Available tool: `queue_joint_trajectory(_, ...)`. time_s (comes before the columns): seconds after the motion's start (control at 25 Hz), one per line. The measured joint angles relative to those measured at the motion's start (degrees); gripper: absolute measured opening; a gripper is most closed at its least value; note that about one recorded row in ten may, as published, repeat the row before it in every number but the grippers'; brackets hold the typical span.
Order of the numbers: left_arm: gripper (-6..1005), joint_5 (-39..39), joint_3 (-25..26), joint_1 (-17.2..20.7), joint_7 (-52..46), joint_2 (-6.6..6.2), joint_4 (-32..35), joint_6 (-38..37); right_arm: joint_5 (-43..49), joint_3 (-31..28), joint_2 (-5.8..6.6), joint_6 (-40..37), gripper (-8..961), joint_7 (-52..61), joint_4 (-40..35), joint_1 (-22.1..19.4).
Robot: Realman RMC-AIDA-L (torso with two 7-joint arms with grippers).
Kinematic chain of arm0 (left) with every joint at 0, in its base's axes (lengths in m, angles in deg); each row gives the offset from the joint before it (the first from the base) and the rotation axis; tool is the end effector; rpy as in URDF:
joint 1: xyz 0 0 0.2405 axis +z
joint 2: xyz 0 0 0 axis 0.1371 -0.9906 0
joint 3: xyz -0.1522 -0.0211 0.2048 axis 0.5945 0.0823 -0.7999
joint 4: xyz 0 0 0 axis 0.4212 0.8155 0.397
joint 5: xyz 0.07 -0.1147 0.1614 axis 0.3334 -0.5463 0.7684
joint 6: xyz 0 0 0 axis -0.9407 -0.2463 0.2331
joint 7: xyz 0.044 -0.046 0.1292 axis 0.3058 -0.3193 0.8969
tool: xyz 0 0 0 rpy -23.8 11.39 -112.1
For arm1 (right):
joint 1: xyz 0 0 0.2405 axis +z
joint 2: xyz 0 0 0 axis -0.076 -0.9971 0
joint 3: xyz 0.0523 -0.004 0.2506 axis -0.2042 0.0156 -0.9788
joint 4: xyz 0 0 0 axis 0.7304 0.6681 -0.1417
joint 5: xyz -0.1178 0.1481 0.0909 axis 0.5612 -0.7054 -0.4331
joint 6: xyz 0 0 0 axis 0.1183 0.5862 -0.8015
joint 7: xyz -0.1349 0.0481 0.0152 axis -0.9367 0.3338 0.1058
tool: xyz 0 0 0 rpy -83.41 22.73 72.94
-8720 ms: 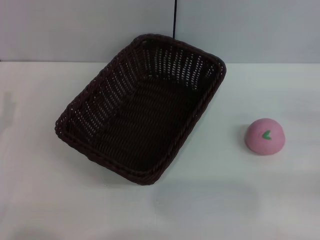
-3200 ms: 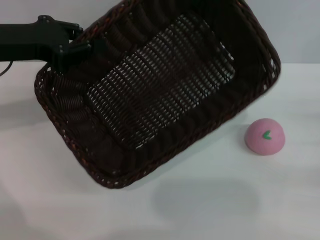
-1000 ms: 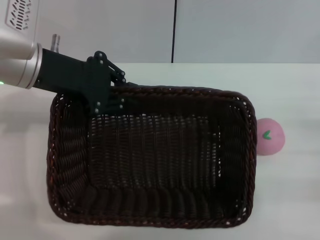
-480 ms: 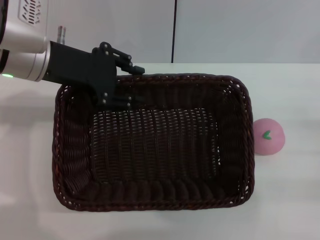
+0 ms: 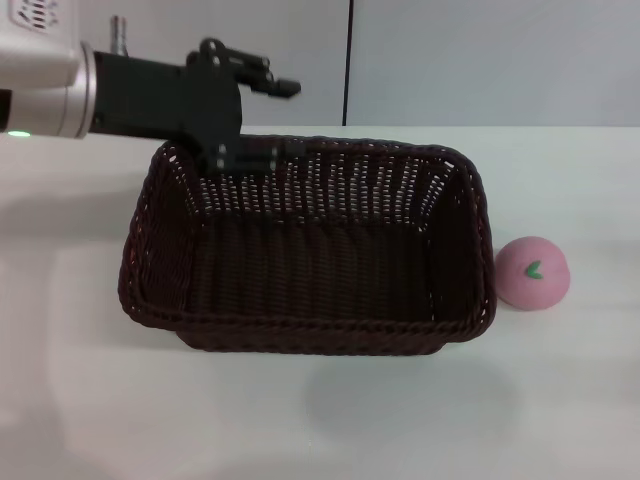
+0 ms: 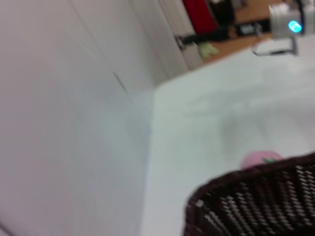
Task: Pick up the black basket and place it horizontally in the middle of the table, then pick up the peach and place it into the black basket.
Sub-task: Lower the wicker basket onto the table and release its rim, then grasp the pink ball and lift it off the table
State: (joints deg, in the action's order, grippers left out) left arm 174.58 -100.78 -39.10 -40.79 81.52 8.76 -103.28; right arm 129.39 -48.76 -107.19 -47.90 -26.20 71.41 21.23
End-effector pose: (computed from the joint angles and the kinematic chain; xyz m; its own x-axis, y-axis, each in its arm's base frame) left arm -0.1635 0.3617 0.0422 0.9356 -0.3324 0.1194 -0.2728 -0.8948 -0.3535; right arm 0.3867 0.2582 0.0533 0.4370 0.2336 -0.8686 -0.8987 0.0733 -0.4325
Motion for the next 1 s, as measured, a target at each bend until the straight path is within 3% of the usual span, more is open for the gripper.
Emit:
queue_joint_trajectory(0.16,549,-8.6,0.5,3.4,1.8,-0.06,0.4,3.6,0.2,1.6,0.01,0.0,513,0.0,-0.4,0.0)
queue_joint_trajectory(0.28,549,-18.4,0.6,7.1,4.2,-0.06,-1.4,6.2,0.3,7.2,0.19,-0.4,513,0.0,-1.6,-0.5)
queue_joint_trajectory(0.32,549,-23.7,0.6,8.7,6.0,-0.03,-3.3,6.9,0.3,11.9,0.21,-1.2,513,0.0,-3.1,-1.4)
queue_joint_trajectory(0.36,550,-28.0,0.6,9.8,7.5,0.00,-4.9,7.3,0.3,11.9,0.21,-1.2,513,0.0,-3.1,-1.4)
queue_joint_trajectory(0.48,550,-42.4,0.1,13.1,14.2,0.01,-13.1,6.8,0.9,20.7,0.40,-2.9,512,1.6,-6.6,-3.7)
queue_joint_trajectory(0.64,543,-52.2,-0.1,14.7,18.0,-0.05,-21.0,3.8,7.8,28.7,0.58,-3.6,512,8.5,-14.4,-6.2)
queue_joint_trajectory(1.0,543,-64.2,0.4,15.0,20.2,0.00,-33.4,-1.2,27.1,29.3,1.49,-2.1,513,17.7,-19.9,-3.3)
